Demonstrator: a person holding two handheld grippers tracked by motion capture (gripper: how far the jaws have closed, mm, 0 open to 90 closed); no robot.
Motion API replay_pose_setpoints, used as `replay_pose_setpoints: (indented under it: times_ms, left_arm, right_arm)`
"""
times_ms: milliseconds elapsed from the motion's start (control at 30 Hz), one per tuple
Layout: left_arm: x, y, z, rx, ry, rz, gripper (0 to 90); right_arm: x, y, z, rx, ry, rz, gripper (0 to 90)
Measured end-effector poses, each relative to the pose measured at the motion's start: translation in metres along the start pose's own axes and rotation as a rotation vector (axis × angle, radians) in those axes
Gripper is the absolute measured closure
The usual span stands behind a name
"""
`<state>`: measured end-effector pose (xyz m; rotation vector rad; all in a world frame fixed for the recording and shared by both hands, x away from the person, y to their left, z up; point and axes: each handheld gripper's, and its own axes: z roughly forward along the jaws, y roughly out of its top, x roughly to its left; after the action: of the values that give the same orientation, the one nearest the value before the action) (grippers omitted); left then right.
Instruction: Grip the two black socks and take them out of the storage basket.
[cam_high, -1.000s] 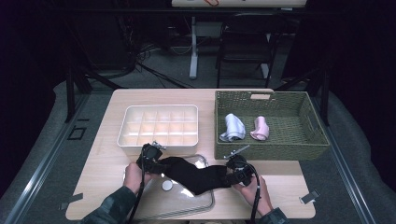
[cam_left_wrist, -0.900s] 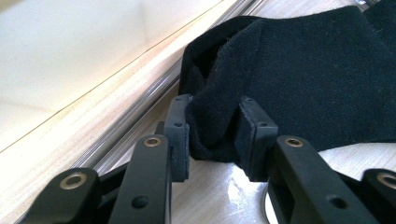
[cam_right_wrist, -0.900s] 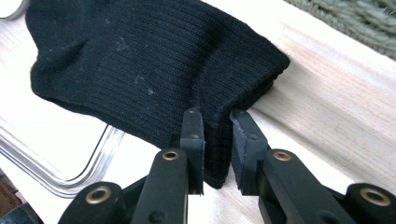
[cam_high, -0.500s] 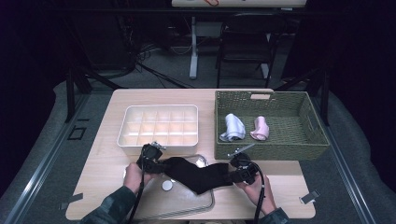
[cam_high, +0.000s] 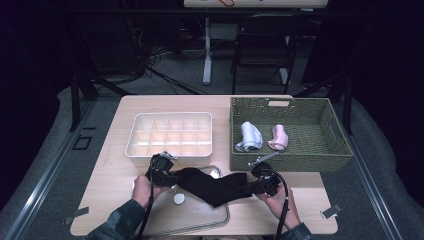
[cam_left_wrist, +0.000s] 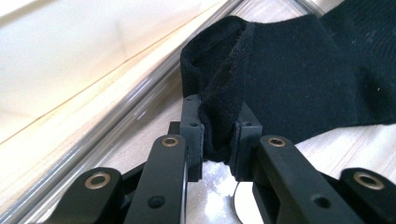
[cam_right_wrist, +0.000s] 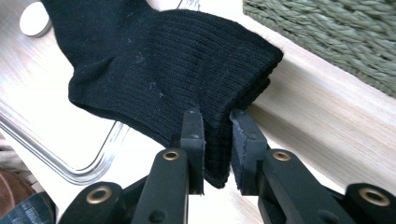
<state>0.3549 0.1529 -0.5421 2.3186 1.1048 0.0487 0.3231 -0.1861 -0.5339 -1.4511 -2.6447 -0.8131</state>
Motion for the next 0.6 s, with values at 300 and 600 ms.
replay_pose_setpoints:
  times_ms: [300, 600]
  left_arm:
    - [-0.002, 0.001, 0.007, 0.047, 0.052, 0.001, 49.4]
    - [-0.004, 0.0, 0.011, 0.059, 0.045, 0.034, 73.8]
  right_arm:
    - [0.002, 0.001, 0.021, 0.066, -0.043, 0.024, 54.5]
    - [-0.003, -0.001, 0.023, 0.053, -0.018, 0.036, 76.4]
